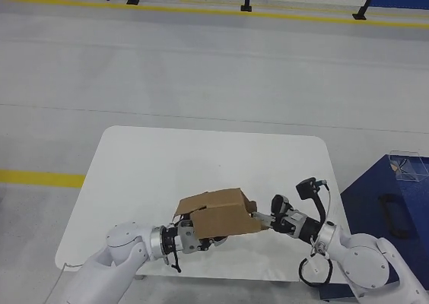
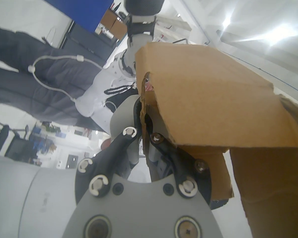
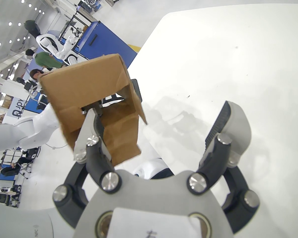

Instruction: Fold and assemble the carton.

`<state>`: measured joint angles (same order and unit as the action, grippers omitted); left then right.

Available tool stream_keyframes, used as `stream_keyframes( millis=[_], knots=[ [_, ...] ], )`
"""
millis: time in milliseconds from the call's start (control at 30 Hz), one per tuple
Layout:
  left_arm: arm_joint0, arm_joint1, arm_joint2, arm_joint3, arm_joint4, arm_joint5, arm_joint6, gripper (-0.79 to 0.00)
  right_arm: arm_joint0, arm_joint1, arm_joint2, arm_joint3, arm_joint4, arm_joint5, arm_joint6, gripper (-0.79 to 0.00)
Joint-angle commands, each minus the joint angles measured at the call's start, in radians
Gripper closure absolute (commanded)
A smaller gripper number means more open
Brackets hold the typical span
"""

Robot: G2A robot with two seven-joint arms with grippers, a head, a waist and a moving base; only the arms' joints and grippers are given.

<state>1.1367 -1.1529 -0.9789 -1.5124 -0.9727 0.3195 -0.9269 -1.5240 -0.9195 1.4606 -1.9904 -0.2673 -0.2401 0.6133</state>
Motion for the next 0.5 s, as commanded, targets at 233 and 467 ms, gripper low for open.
stream_keyframes(
  millis=[233, 467],
  knots=[
    [0.041, -0.011, -0.001, -0.008, 0.086, -0.234, 0.106, 0.000, -0.121, 0.008, 0.140, -0.064, 0.041, -0.042, -0.005, -0.785],
    [0.056, -0.017, 0.011, -0.015, 0.122, -0.291, 0.084, 0.000, -0.079, -0.001, 0.044, -0.064, -0.120, 0.043, -0.046, -0.785]
  ],
)
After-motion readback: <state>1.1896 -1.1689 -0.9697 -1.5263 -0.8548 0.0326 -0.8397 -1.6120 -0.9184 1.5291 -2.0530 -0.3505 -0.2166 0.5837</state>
